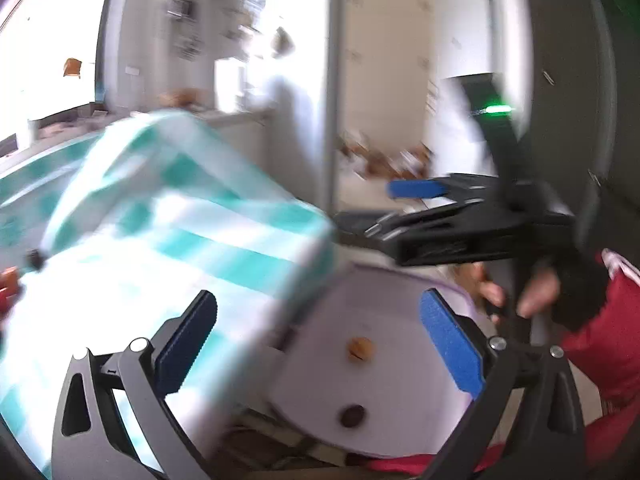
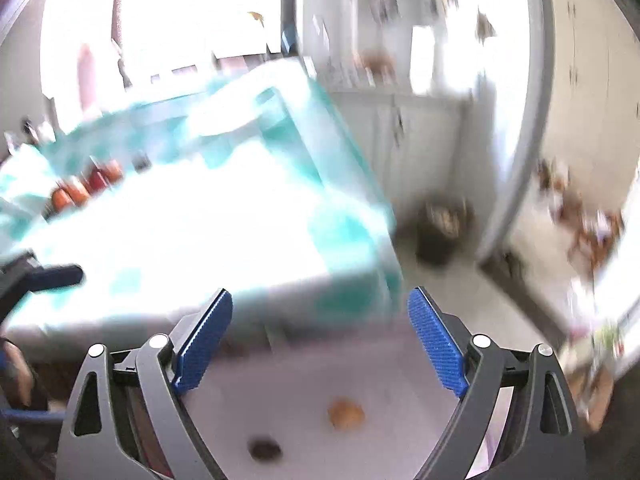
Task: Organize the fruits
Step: 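Move both tools back over the fruit cluster on the table, then grasp an orange with the right tool while the left tool grasps a dark shriveled fruit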
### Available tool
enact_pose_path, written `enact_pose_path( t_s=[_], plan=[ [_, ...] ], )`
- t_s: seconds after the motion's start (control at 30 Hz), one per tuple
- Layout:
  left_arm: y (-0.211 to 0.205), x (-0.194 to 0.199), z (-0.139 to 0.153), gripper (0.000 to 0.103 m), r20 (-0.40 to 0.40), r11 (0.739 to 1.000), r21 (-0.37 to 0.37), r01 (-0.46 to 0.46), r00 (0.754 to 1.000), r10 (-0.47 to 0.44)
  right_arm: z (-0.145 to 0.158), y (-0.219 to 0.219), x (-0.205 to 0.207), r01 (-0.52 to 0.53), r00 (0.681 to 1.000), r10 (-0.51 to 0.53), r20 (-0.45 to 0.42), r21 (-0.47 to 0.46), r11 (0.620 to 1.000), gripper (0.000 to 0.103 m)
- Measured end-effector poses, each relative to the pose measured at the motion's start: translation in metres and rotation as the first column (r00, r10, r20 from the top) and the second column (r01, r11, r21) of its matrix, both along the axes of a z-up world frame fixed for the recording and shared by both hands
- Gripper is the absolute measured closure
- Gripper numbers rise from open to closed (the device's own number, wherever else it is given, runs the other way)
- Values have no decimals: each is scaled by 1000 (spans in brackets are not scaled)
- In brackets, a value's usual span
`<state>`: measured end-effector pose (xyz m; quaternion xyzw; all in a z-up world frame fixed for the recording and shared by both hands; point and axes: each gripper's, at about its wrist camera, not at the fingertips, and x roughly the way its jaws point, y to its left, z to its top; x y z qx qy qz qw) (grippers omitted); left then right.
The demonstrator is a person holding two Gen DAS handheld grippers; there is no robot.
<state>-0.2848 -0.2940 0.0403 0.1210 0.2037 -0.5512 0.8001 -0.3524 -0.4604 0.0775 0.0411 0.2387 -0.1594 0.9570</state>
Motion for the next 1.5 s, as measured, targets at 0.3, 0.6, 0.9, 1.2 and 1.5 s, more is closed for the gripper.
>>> enact_pose_path(
  t_s=[0.3,0.6,0.9,1.2,1.5],
  plan=[
    [157,113,39,1,41,828,6,-561,827,561,37,120,114,-288,957,288,19,74,955,16],
    [323,259,12,1,-126,480,161,-863,464,877,-21,246,251,-455,865,457,-209,60,888,16],
    [354,286,-6,1,-220,512,188,-838,472,854,-56,288,373,-457,814,483,-323,157,876,18],
    [346,283,-9,2,-194,516,210,-830,482,854,-72,310,416,-484,773,506,-384,158,860,52],
    [334,278,-12,2,-177,522,232,-821,492,852,-66,293,406,-470,799,514,-312,209,857,63]
  ],
)
